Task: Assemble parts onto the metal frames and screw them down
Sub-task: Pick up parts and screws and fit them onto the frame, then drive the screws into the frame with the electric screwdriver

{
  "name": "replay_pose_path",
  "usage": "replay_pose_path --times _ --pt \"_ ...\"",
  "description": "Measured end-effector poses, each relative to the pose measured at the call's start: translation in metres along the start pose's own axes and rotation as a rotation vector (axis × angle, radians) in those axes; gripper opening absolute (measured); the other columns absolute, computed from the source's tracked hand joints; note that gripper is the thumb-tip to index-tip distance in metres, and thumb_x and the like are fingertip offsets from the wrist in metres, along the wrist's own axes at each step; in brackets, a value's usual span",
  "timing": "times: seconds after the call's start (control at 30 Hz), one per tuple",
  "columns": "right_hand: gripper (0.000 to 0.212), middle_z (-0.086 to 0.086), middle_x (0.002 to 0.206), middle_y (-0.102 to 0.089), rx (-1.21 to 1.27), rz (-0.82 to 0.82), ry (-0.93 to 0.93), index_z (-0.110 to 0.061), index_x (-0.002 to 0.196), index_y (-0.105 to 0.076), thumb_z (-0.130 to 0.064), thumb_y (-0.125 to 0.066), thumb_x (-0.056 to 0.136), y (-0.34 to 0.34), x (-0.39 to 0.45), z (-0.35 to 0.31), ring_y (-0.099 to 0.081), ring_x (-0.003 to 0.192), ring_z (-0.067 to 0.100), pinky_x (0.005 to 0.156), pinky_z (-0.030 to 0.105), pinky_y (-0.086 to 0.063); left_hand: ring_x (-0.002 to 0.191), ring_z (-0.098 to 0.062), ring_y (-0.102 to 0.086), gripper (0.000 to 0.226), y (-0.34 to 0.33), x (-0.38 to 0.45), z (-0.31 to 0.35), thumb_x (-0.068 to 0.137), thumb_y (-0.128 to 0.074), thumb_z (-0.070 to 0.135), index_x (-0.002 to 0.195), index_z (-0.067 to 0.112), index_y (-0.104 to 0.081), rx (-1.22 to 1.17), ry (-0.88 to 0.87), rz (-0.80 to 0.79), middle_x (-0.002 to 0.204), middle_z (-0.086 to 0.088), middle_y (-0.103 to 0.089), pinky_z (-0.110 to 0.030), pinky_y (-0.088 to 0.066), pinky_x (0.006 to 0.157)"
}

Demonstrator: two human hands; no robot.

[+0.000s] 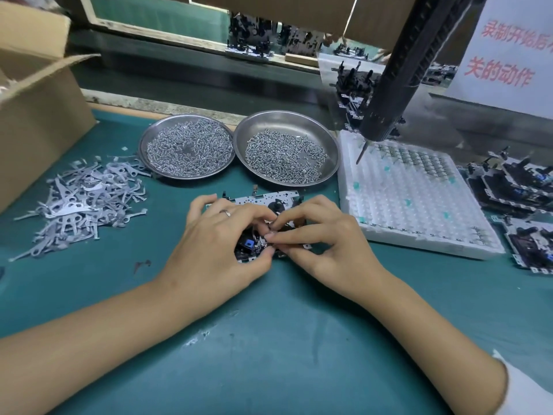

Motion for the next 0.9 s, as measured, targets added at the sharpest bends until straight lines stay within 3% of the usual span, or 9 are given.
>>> replay_pose_path --times 0.1,0.2,0.3,0.4,0.47,0.53,0.63,0.73,0.9 --pt "0.017 0.006 0.090 -0.067 0.006 0.089 -0.006 -0.009 0.090 -0.077 -0.003 -0.069 0.077 0.007 0.000 -0.004 -0.055 0.079 0.022 0.075 0.037 -0.046 0.089 -0.010 -0.056 0.029 -0.001 0.001 -0.001 0.071 -0.063 0.037 0.097 0.025 -0.068 -0.032 0.018 0.006 0.083 0.021 -0.063 -0.030 -0.023 0.102" --pt "0.024 0.004 0.087 -0.062 0.030 0.484 -0.090 -0.009 0.101 -0.071 0.001 -0.064 0.080 0.040 -0.001 -0.005 -0.057 0.078 0.014 0.075 0.023 -0.044 0.086 -0.012 -0.058 0.020 -0.001 0.001 -0.001 0.070 -0.068 0.032 0.088 0.025 -0.071 -0.044 0.032 0.008 0.082 0.018 -0.067 -0.034 -0.025 0.101" --pt "0.036 0.005 0.100 -0.054 0.018 0.841 -0.192 -0.015 0.119 -0.055 -0.012 -0.065 0.085 0.081 0.005 -0.002 -0.053 0.089 0.016 0.081 0.035 -0.046 0.086 -0.012 -0.059 0.018 0.000 0.001 -0.003 0.069 -0.069 0.032 0.086 0.026 -0.072 -0.080 0.043 0.014 0.082 0.019 -0.067 -0.037 -0.027 0.102" --pt "0.068 0.010 0.121 -0.054 0.160 0.777 -0.292 -0.022 0.139 -0.031 -0.028 -0.069 0.083 0.099 0.034 0.002 -0.055 0.109 0.022 0.095 0.044 -0.045 0.087 -0.012 -0.060 0.018 0.000 0.001 -0.004 0.067 -0.070 0.032 0.084 0.027 -0.073 -0.103 0.058 0.020 0.082 0.022 -0.066 -0.036 -0.027 0.101" --pt "0.075 0.014 0.124 -0.055 0.248 0.713 -0.281 -0.018 0.143 -0.023 -0.027 -0.069 0.084 0.101 0.055 -0.003 -0.057 0.111 0.025 0.096 0.046 -0.046 0.087 -0.011 -0.059 0.018 -0.001 0.001 -0.005 0.066 -0.070 0.033 0.083 0.028 -0.074 -0.117 0.065 0.027 0.081 0.024 -0.065 -0.036 -0.028 0.101" --pt "0.073 0.016 0.113 -0.060 0.290 0.752 -0.258 -0.010 0.143 -0.024 -0.021 -0.068 0.086 0.103 0.067 -0.010 -0.061 0.101 0.025 0.091 0.043 -0.050 0.087 -0.010 -0.059 0.019 -0.002 0.000 -0.006 0.065 -0.070 0.033 0.083 0.029 -0.074 -0.125 0.067 0.034 0.080 0.025 -0.064 -0.036 -0.028 0.101" --pt "0.069 0.016 0.091 -0.061 0.379 0.820 -0.212 -0.012 0.143 -0.022 -0.015 -0.065 0.088 0.099 0.077 -0.017 -0.061 0.079 0.035 0.075 0.046 -0.053 0.086 -0.011 -0.059 0.019 -0.002 0.001 -0.007 0.063 -0.071 0.033 0.081 0.029 -0.074 -0.131 0.062 0.049 0.079 0.024 -0.064 -0.032 -0.027 0.099" --pt "0.061 0.011 0.082 -0.057 0.488 0.822 -0.159 -0.010 0.138 -0.026 -0.014 -0.062 0.090 0.091 0.082 -0.025 -0.057 0.059 0.025 0.058 0.036 -0.052 0.084 -0.009 -0.057 0.019 -0.002 0.002 -0.007 0.062 -0.072 0.032 0.080 0.029 -0.075 -0.139 0.063 0.061 0.078 0.025 -0.063 -0.025 -0.025 0.097" --pt "0.026 0.011 0.066 -0.049 0.745 0.737 -0.096 -0.012 0.104 -0.039 -0.016 -0.061 0.089 0.058 0.071 -0.034 -0.048 0.040 0.019 0.042 0.025 -0.041 0.083 -0.011 -0.058 0.018 -0.002 0.002 -0.008 0.062 -0.072 0.033 0.080 0.030 -0.075 -0.142 0.076 0.054 0.076 0.019 -0.067 -0.026 -0.027 0.095"
Point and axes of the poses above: each hand's wrist, its own x-axis towards the middle knuckle, its own y-axis out of the back of the hand, z = x × y, the point moved 6 cm from there along x, towards the middle knuckle
